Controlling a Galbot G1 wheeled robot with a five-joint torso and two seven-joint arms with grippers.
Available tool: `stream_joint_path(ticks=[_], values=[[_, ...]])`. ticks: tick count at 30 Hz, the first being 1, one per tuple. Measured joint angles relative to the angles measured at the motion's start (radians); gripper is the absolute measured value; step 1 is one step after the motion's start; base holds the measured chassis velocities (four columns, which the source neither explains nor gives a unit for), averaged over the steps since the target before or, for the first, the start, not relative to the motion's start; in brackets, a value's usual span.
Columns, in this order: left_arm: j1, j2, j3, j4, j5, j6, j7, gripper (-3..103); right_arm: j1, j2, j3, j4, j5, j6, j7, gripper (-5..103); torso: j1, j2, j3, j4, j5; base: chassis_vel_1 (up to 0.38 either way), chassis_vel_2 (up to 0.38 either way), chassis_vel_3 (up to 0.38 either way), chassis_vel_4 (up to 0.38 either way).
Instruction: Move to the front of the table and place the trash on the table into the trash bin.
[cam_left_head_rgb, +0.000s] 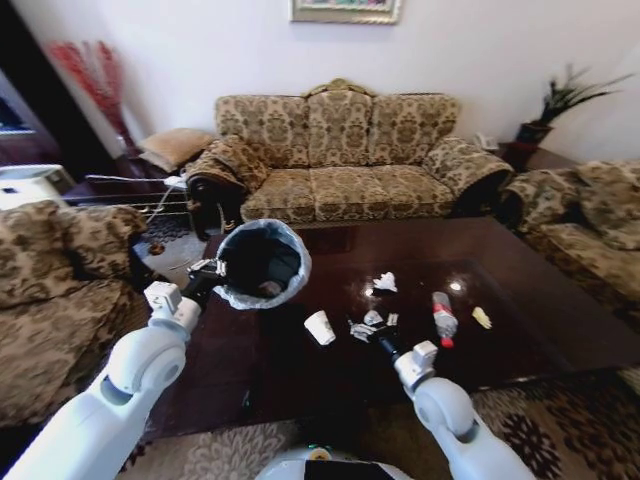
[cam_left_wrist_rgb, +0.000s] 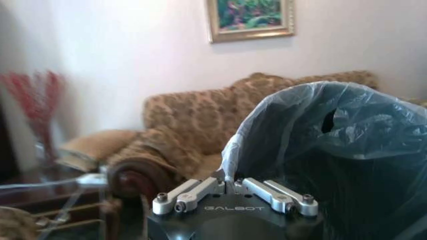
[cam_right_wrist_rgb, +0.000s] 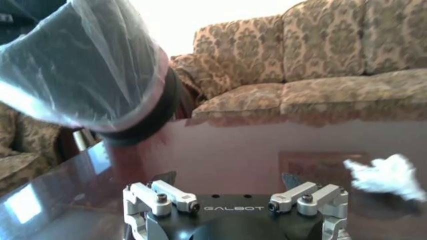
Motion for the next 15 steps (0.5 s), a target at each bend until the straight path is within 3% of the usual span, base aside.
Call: stream_joint_path(ticks=[3,15], values=[[0.013,0.005,-0.029,0.001,0.009,0.001,0.001,1,0.04,0.009,-0.051,-0.063,0.003,0.021,0.0,100,0.0,0.0,0.0,0.0008,-0.0003,0.0,0.0,0.0,0.0],[0.025,0.009,-0.033,-0.01,0.009,0.016,0.007,1,0.234,0.092,-0.196,-0.286,0.017,0.038,-0.016,100,0.0,0.0,0.0,0.0002,-0.0001,0.0,0.0,0.0,0.0]])
